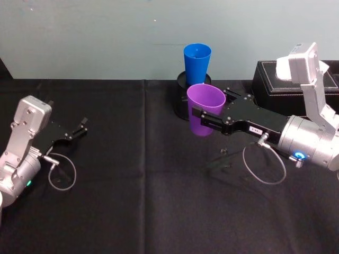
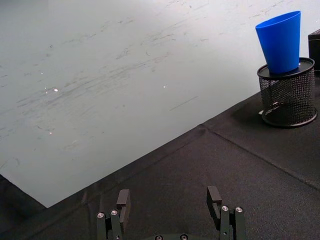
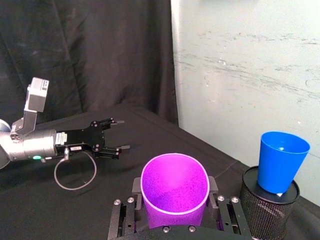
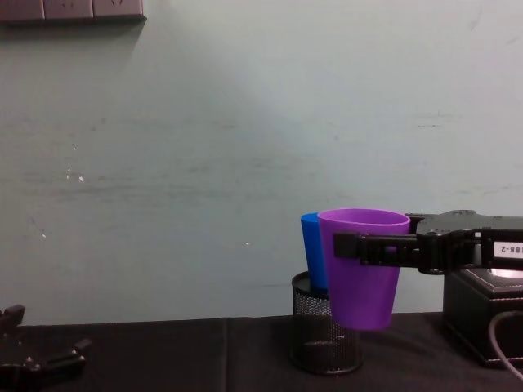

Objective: Pick up one cup with a gripper and tap it against the other cup.

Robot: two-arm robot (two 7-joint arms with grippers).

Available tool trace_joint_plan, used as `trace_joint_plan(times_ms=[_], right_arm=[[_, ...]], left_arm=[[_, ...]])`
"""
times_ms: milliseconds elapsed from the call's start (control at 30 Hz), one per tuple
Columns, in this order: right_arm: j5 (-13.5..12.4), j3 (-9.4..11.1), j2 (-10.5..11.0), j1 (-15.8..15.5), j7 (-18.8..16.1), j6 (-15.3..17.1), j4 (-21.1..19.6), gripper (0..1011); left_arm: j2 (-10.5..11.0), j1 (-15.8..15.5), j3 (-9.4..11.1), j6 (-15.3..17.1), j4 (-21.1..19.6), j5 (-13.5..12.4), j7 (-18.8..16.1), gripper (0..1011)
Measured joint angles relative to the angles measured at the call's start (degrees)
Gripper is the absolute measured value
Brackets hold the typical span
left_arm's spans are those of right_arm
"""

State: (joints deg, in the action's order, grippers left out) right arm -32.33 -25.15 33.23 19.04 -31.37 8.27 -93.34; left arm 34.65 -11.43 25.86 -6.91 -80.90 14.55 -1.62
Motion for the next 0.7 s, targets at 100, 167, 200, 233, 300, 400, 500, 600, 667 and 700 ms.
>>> trace_joint_plan(times_ms=[100, 167, 200, 233, 300, 400, 500, 600, 667, 700], right_arm=[[0.0, 0.0, 0.0, 0.0, 0.0, 0.0, 0.0, 734], [0.0, 0.0, 0.0, 0.0, 0.0, 0.0, 0.0, 734], [0.0, 0.0, 0.0, 0.0, 0.0, 0.0, 0.0, 733], [0.0, 0.0, 0.0, 0.0, 0.0, 0.0, 0.0, 734], [0.0, 0.0, 0.0, 0.0, 0.0, 0.0, 0.0, 734], [0.0, 0.0, 0.0, 0.0, 0.0, 0.0, 0.0, 734], [0.4, -0.4, -0.1, 0.2, 0.3, -0.2, 0.2, 734], [1.3, -1.0, -0.5, 0.6, 1.2, -0.4, 0.7, 734], [1.9, -1.3, -1.0, 0.9, 2.1, -0.5, 1.2, 734], [2.2, -1.3, -1.2, 1.0, 2.5, -0.5, 1.4, 734]], left_arm=[[0.0, 0.0, 0.0, 0.0, 0.0, 0.0, 0.0, 1005], [0.0, 0.0, 0.0, 0.0, 0.0, 0.0, 0.0, 1005], [0.0, 0.0, 0.0, 0.0, 0.0, 0.0, 0.0, 1005], [0.0, 0.0, 0.0, 0.0, 0.0, 0.0, 0.0, 1005], [0.0, 0.0, 0.0, 0.0, 0.0, 0.0, 0.0, 1005], [0.0, 0.0, 0.0, 0.0, 0.0, 0.0, 0.0, 1005], [0.0, 0.0, 0.0, 0.0, 0.0, 0.0, 0.0, 1005], [0.0, 0.0, 0.0, 0.0, 0.0, 0.0, 0.0, 1005], [0.0, 0.0, 0.0, 0.0, 0.0, 0.0, 0.0, 1005], [0.0, 0.0, 0.0, 0.0, 0.0, 0.0, 0.0, 1005]])
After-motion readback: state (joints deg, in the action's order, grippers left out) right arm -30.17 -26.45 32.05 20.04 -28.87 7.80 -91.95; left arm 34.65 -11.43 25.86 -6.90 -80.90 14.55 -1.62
